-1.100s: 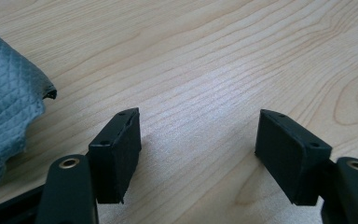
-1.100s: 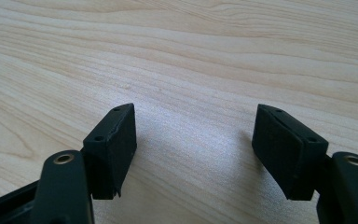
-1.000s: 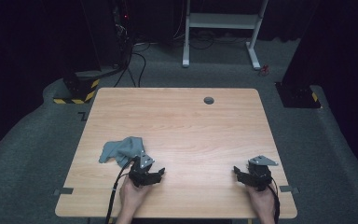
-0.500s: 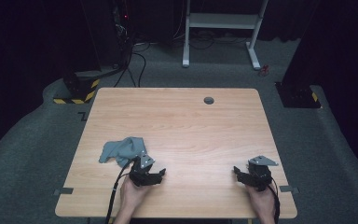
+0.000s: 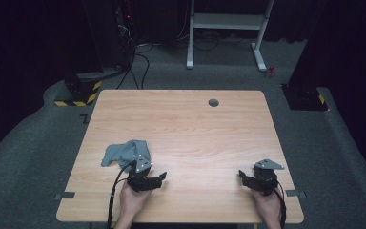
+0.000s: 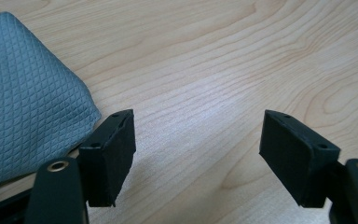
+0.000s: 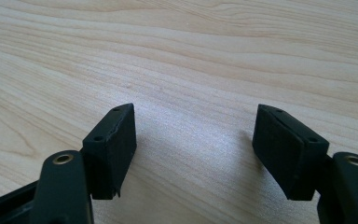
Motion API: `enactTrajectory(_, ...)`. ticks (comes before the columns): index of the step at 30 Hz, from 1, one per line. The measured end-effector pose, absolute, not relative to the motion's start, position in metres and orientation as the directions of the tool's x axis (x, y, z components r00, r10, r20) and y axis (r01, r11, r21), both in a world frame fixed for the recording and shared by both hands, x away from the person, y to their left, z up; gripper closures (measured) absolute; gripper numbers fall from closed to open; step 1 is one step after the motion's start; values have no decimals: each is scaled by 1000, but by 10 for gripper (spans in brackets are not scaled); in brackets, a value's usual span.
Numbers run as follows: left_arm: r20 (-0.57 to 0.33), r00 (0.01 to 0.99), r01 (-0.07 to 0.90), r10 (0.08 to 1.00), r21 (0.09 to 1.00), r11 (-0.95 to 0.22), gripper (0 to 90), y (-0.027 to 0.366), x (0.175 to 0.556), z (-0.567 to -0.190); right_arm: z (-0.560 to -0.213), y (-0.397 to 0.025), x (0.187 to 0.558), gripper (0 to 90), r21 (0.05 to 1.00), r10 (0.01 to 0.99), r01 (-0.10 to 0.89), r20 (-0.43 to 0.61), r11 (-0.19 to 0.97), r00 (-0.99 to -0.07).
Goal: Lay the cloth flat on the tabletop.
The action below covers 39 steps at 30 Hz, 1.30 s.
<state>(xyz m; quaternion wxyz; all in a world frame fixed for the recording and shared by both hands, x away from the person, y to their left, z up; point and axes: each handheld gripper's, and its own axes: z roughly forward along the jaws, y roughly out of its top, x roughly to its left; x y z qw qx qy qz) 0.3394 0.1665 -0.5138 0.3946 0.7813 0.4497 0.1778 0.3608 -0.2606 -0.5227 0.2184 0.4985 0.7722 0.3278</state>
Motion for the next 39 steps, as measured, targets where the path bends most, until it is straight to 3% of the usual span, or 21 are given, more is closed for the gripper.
enactTrajectory(27, -137, 477, 561, 868, 808, -181, 265, 208, 335, -484, -523, -261, 361, 302, 724, 913, 627, -11, 288, -408)
enactTrajectory(39, -126, 359, 579, 925, 807, -115, 262, 247, 352, -479, -523, -260, 361, 297, 723, 912, 627, -9, 289, -410)
